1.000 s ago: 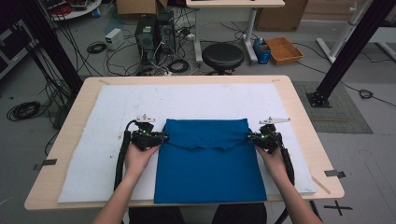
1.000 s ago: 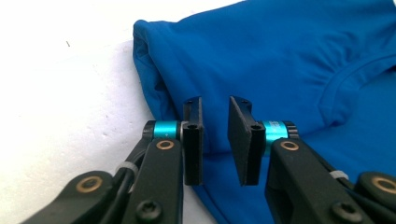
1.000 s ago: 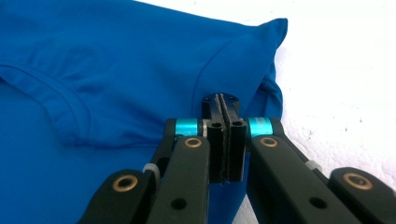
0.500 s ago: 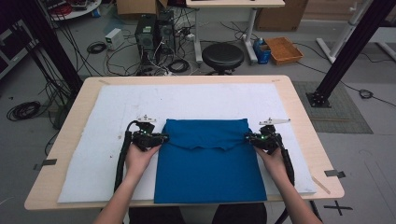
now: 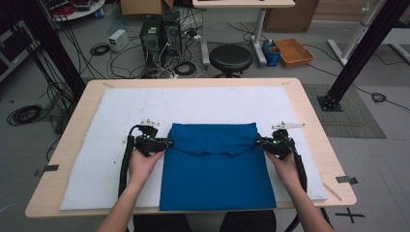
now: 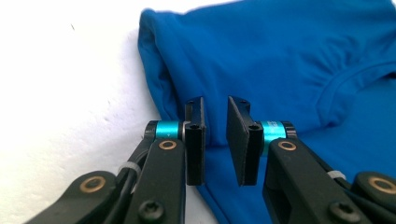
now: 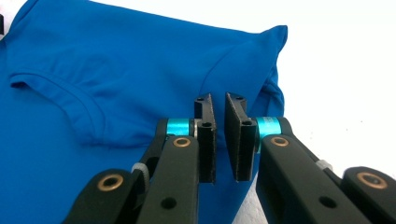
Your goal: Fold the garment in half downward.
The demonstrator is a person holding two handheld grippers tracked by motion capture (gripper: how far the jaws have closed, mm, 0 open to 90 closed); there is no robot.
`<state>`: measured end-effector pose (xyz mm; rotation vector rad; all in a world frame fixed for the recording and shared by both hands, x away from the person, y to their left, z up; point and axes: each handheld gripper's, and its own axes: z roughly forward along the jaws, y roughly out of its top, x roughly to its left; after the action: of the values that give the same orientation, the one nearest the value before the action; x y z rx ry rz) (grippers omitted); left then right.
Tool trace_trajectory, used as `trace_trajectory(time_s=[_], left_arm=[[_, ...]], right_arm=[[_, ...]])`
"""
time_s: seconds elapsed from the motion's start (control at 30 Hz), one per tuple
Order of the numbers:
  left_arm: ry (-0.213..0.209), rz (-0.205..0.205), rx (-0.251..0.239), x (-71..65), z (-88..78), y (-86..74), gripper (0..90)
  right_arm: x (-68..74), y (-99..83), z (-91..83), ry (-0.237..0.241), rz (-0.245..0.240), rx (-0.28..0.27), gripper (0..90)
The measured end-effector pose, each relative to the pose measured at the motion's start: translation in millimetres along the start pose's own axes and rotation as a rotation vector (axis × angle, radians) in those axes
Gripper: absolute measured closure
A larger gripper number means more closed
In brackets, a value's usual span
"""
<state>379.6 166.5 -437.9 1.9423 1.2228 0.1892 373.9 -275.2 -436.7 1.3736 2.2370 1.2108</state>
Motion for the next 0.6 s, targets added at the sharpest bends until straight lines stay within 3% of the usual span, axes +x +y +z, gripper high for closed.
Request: trace_trajectory(time_s=[0.1,0.17,0.23,0.47,0.6], left_arm=[[0.006,0.005,0.009,-0.7,3.1,0.3,77.1],[0.016,0.017,0.014,-0.7,4.3,0.3,82.2],[0.010,0.022,0.003,-1.0,4.7,0.4,87.5],[-0.019,0.007,-0.038,-1.9,0.6,2.2,88.5],[-0.030,0.011,-0.048,-4.1,-1.7,3.2,88.5]], right_arm=[[0.8,0.1,0.8,0.003,-0.002,0.004,81.9],[1.0,0.1,1.1,0.001,-0.004,0.006,81.9],[0.9,-0.1,1.8,0.002,-0.005,0.007,82.2],[-1.5,0.4,-1.6,0.002,0.021,-0.014,87.2],[-3.4,-0.6,-3.8,0.004,0.041,-0.022,79.9]])
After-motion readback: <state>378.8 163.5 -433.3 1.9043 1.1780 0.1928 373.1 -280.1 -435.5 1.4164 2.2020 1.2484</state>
